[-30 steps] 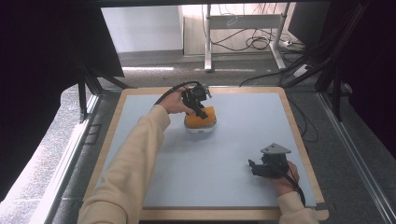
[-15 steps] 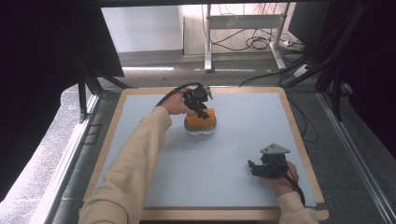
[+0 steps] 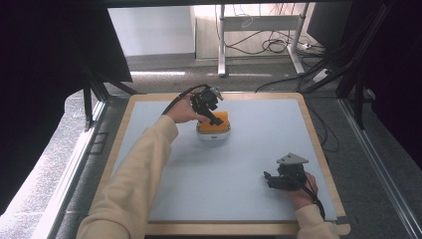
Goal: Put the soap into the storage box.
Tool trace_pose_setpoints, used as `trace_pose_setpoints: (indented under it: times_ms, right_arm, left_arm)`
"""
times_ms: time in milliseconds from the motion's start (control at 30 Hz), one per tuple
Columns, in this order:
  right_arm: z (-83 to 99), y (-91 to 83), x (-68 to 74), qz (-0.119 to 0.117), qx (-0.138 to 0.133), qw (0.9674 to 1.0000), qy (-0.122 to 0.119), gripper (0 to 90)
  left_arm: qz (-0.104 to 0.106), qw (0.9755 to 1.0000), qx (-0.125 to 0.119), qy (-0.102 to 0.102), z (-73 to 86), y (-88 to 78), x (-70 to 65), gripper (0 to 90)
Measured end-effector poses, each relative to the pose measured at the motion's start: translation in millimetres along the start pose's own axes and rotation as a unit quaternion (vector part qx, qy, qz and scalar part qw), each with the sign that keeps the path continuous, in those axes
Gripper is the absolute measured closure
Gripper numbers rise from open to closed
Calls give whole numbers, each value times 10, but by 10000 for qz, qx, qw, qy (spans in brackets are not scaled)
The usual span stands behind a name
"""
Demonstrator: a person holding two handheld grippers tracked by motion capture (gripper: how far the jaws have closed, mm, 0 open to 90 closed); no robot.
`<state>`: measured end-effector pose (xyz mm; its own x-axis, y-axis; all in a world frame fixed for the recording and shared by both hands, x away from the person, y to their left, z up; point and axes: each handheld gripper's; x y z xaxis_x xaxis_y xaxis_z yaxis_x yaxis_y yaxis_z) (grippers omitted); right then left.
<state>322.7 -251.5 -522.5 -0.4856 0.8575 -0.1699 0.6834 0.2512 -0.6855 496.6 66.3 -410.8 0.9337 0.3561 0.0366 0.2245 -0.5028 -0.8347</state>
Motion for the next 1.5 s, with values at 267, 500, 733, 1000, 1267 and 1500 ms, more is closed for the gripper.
trace_pose_setpoints:
  times_ms: [267, 500, 733, 1000, 1267, 1500]
  right_arm:
    - [-14, -17, 21, 9, -41, 10000, -34, 184]
    - [-16, -20, 31, 20, -41, 10000, -49, 183]
    - [-18, -29, 44, 34, -47, 10000, -64, 183]
    - [-12, -16, 38, 59, -8, 10000, -51, 184]
    - [-12, -19, 32, 91, -40, 10000, -10, 184]
    - [-27, -32, 21, 25, -203, 9998, -24, 184]
  left_arm:
    - [-130, 9984, -278, -466, 336, -254, -178, 289]
    - [-387, 9965, -440, -591, 712, -420, -508, 278]
    - [-771, 9909, -597, -930, 1159, -564, -845, 266]
    - [-761, 9859, -740, -1296, 1683, -613, -1126, 265]
    - [-818, 9812, -729, -1588, 1953, -595, -1276, 251]
    - [-865, 9780, -816, -1716, 2009, -628, -1270, 255]
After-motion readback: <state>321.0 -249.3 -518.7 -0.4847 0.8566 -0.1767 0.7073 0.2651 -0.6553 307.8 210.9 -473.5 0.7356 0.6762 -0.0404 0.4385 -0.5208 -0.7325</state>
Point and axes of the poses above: each handheld gripper's, and its own axes: y roughly forward along the jaws, z roughly out of its underside, x roughly to its left, and after that the axes turned 3 degrees about z, right-handed
